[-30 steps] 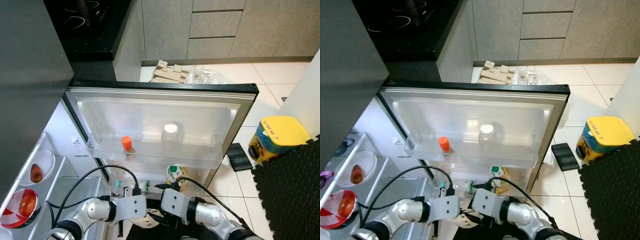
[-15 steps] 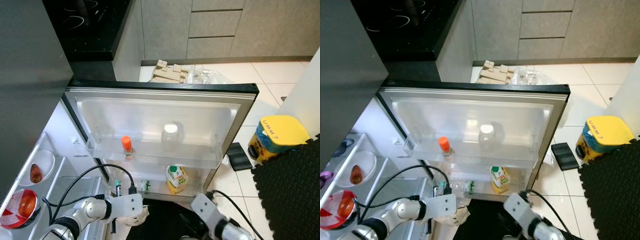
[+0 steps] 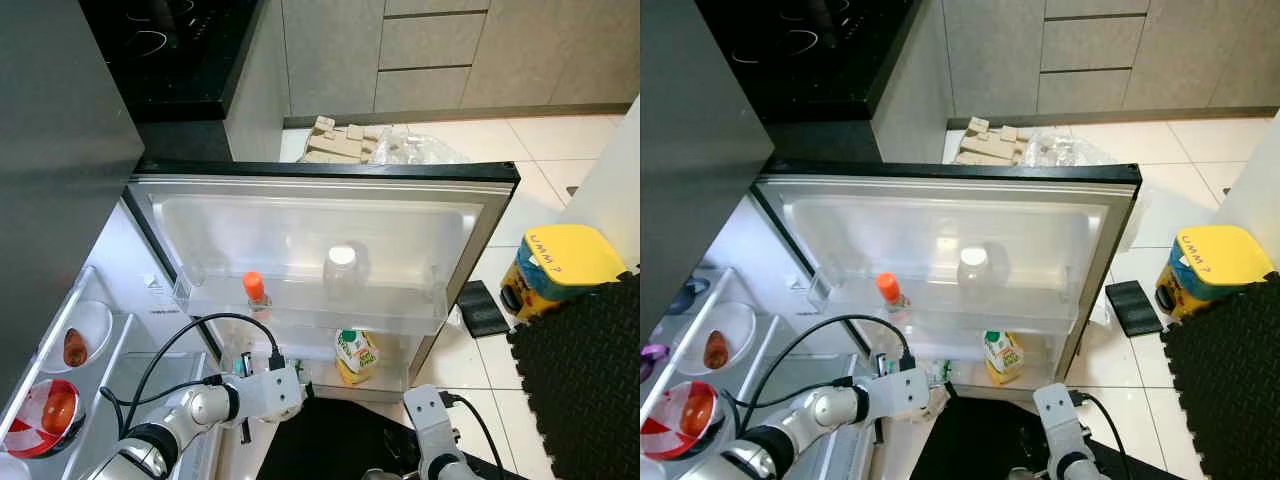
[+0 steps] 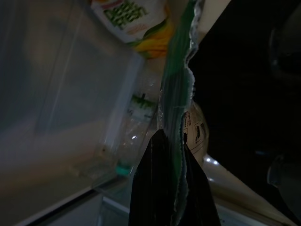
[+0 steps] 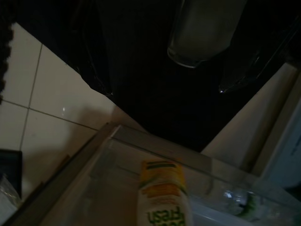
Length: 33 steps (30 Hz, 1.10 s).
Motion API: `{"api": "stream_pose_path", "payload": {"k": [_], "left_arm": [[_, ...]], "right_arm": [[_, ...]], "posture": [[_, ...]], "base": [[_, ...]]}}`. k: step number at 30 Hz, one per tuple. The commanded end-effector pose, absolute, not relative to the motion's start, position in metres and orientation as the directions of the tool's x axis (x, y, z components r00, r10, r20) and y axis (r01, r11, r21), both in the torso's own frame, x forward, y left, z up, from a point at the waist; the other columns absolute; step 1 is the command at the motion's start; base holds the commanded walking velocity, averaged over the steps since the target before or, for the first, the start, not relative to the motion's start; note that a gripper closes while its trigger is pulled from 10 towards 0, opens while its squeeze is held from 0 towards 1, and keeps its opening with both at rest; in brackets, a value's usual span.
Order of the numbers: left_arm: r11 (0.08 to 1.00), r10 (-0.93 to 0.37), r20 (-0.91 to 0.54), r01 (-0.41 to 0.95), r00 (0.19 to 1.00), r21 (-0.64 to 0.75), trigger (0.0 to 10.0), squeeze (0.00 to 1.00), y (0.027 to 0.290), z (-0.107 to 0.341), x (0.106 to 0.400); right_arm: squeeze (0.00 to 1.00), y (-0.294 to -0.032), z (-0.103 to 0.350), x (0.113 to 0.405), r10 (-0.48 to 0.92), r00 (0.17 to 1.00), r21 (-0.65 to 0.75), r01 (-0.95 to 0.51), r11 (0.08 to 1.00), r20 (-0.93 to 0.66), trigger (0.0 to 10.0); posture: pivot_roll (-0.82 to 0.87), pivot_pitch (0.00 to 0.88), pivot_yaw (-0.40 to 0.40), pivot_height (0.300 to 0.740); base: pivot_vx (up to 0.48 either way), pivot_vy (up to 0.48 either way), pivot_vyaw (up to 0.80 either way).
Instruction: Restocking fridge
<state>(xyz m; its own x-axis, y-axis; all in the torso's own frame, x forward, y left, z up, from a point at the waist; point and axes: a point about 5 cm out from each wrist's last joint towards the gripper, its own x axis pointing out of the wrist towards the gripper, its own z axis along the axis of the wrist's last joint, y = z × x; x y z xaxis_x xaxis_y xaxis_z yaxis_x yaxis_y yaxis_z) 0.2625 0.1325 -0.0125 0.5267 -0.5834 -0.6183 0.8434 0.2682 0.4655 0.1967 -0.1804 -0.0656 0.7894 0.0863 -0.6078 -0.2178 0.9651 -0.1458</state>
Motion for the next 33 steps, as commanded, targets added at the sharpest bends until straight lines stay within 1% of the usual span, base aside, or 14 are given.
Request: {"api": "stream_pose_path", "payload": {"k": [1,7,9,11,12,13,16,19,23,25,29,30,33], "left_arm": [[0.273,-0.58,-0.615,0.839,0.534,0.471,10.0,0.0,0.127,-0.013,0.263],[0.294,-0.537,-0.615,0.811,0.578,0.505,10.0,0.0,0.13,-0.014,0.266],[0.321,-0.491,-0.596,0.768,0.636,0.554,10.0,0.0,0.134,-0.012,0.272],[0.321,-0.491,-0.596,0.768,0.636,0.554,10.0,0.0,0.134,-0.012,0.272],[0.331,-0.476,-0.586,0.751,0.656,0.571,10.0,0.0,0.134,-0.01,0.275],[0.331,-0.476,-0.586,0.751,0.656,0.571,10.0,0.0,0.134,-0.01,0.275],[0.345,-0.454,-0.557,0.714,0.695,0.609,10.0,0.0,0.129,-0.005,0.283],[0.356,-0.444,-0.549,0.702,0.708,0.618,10.0,0.0,0.129,-0.003,0.286],[0.376,-0.417,-0.536,0.677,0.734,0.633,10.0,0.0,0.129,0.003,0.294],[0.371,-0.415,-0.534,0.673,0.736,0.64,10.0,0.0,0.13,0.004,0.295],[0.368,-0.412,-0.533,0.67,0.739,0.645,10.0,0.0,0.13,0.004,0.296],[0.368,-0.4,-0.53,0.661,0.748,0.654,10.0,0.0,0.132,0.005,0.297],[0.365,-0.388,-0.532,0.655,0.753,0.661,10.0,0.0,0.136,0.004,0.296]], "right_arm": [[0.0,-0.18,-0.069,0.193,0.057,0.778,-0.144,-0.187,0.972,-0.626,10.0],[0.0,-0.182,-0.068,0.194,0.042,0.776,-0.155,-0.178,0.972,-0.629,10.0],[0.0,-0.183,-0.067,0.196,0.043,0.784,-0.164,-0.183,0.969,-0.619,10.0],[0.0,-0.183,-0.067,0.196,0.043,0.784,-0.164,-0.183,0.969,-0.619,10.0],[0.0,-0.184,-0.066,0.197,0.041,0.788,-0.169,-0.182,0.969,-0.614,10.0],[0.0,-0.184,-0.066,0.197,0.041,0.788,-0.169,-0.182,0.969,-0.614,10.0],[0.0,-0.186,-0.062,0.202,0.037,0.8,-0.177,-0.177,0.968,-0.599,10.0],[0.0,-0.186,-0.062,0.204,0.038,0.802,-0.178,-0.179,0.968,-0.597,10.0],[0.0,-0.184,-0.059,0.208,0.06,0.809,-0.19,-0.209,0.959,-0.585,10.0],[0.0,-0.184,-0.057,0.21,0.077,0.811,-0.195,-0.23,0.953,-0.58,10.0],[0.0,-0.184,-0.057,0.21,0.093,0.81,-0.195,-0.249,0.949,-0.579,10.0],[0.0,-0.184,-0.056,0.211,0.125,0.806,-0.195,-0.286,0.938,-0.579,10.0],[0.0,-0.183,-0.055,0.212,0.147,0.8,-0.202,-0.317,0.927,-0.582,10.0]], "posture": [[-0.16,0.127,0.089,0.74],[-0.17,0.133,0.087,0.74],[-0.18,0.147,0.085,0.74],[-0.18,0.147,0.085,0.74],[-0.19,0.157,0.086,0.74],[-0.19,0.157,0.086,0.74],[-0.2,0.164,0.087,0.74],[-0.21,0.171,0.092,0.74],[-0.21,0.173,0.093,0.725],[-0.21,0.177,0.078,0.716],[-0.21,0.177,0.067,0.716],[-0.19,0.181,0.039,0.716],[-0.17,0.185,0.024,0.716]], "base": [[0.0,0.0,0.0],[0.0,0.0,0.0],[0.0,0.0,0.0],[0.0,0.0,0.0],[0.0,0.0,0.0],[0.0,0.0,0.0],[0.0,0.0,0.0],[0.0,0.0,0.0],[0.0,0.0,0.0],[0.0,0.0,0.0],[0.0,0.0,0.0],[0.0,0.0,0.0],[0.0,0.0,0.0]]}}
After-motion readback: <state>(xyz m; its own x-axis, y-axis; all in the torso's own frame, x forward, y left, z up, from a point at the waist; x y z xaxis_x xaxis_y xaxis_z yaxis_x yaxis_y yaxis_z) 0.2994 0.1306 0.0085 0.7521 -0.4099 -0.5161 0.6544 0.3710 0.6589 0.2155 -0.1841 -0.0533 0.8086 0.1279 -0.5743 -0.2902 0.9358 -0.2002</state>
